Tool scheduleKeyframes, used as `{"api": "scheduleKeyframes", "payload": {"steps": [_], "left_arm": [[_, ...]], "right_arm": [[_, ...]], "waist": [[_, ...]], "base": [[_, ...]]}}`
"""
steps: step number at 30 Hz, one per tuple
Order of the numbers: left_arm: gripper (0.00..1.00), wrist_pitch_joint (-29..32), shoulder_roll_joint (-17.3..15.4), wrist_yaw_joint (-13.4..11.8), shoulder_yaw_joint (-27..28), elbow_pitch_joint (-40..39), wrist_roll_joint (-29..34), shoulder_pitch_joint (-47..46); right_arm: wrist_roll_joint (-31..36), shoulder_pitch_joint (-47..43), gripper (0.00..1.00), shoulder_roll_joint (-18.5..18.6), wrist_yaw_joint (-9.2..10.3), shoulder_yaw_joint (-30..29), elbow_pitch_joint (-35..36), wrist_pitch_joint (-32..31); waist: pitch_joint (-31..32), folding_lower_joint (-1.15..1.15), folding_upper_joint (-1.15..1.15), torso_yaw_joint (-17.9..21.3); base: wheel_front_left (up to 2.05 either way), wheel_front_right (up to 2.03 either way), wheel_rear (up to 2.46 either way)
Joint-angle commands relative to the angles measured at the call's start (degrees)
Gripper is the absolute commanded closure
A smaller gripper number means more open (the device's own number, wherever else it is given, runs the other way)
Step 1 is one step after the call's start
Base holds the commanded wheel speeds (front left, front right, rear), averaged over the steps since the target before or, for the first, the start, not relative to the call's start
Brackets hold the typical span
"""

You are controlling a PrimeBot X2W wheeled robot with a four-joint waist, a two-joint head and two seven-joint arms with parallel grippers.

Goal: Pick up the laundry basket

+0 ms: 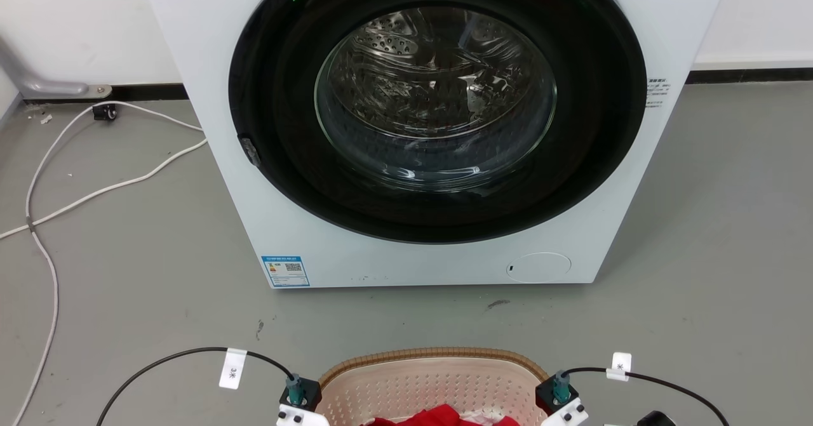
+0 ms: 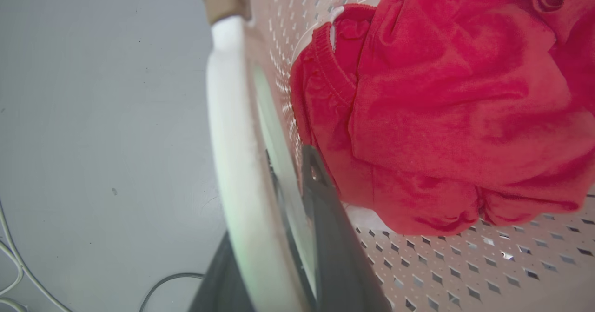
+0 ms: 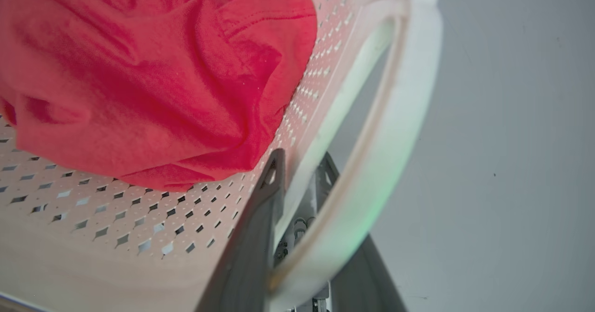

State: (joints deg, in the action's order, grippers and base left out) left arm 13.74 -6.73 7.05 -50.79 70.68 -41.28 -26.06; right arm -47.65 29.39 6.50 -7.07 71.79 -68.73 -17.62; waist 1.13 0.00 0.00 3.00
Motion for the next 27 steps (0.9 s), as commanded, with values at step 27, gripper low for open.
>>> {"api": "scheduleKeyframes", "payload": {"steps": [27], "left_arm": [[1.00, -1.52, 0.34, 0.68, -5.43, 0.30, -4.40, -1.59]], "right_arm": [[-0.53, 0.79, 1.00, -1.15, -0.76, 1.70, -0.34, 0.87]], "waist": [[-0.03, 0.00, 0.00, 0.01]], "base": [[0.00, 0.00, 0.00]]}}
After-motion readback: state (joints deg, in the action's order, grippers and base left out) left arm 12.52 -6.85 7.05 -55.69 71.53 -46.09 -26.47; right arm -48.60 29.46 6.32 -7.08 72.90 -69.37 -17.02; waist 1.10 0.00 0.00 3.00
